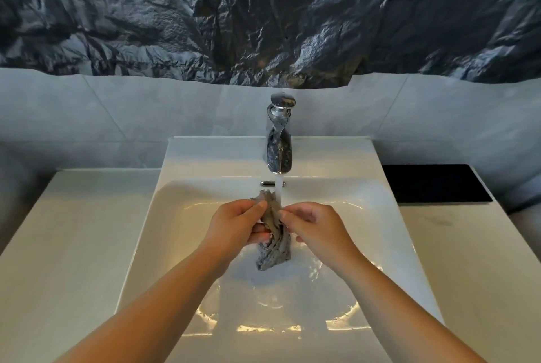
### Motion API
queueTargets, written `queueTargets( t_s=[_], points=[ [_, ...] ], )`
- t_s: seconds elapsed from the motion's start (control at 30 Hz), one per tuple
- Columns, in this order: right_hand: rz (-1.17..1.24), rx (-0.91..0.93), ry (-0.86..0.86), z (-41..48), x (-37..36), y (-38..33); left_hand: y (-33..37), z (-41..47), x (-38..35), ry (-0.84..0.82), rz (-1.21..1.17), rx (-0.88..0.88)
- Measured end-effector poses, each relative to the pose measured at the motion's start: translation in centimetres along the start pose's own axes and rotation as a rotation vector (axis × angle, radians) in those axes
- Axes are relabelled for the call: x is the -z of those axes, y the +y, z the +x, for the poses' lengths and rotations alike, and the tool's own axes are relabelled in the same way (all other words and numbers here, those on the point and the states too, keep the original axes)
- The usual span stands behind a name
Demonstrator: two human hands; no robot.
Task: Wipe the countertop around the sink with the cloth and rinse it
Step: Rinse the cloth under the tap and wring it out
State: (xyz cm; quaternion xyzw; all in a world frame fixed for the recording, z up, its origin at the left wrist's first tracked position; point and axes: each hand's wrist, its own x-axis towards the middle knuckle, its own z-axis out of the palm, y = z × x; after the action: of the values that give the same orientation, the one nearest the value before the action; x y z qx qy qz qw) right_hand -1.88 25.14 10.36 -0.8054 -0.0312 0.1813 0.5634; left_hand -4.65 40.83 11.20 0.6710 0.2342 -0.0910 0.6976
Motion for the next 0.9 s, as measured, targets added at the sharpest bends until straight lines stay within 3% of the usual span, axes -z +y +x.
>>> queueTargets(
  t_s=[0.2, 0.33, 0.43, 0.5, 0.67, 0.77, 0.9],
  points=[
    [-0.059, 0.032, 0.073, 0.6, 0.1, -0.1, 0.4, 0.0, 0.8, -0.007, 0.046, -0.031],
    [0.140, -0.049, 0.124, 1.1, 1.1, -0.5, -0.4, 0.8, 3.5, 0.113, 0.229, -0.084],
    [0.356, -0.065, 0.129, 1.1, 2.0, -1.6, -2.1, 1.5, 6.3, 0.202, 0.671, -0.140],
    [0.375, -0.036, 0.110, 0.9, 2.3, -2.4, -3.1, 1.4, 7.1, 0.241, 0.902, -0.180],
    [0.377, -0.004, 0.110, 0.8, 1.9, -3.7, -2.8, 1.0, 4.1, 0.015, 0.634, -0.282],
    [0.368, 0.018, 0.059, 0.8, 2.1, -4.1, -2.3, 1.8, 2.6, -0.125, 0.637, -0.313],
    [0.368, 0.022, 0.068, 0.9, 3.1, -4.3, -1.5, 2.6, 2.2, -0.340, 0.604, -0.187]
  ],
)
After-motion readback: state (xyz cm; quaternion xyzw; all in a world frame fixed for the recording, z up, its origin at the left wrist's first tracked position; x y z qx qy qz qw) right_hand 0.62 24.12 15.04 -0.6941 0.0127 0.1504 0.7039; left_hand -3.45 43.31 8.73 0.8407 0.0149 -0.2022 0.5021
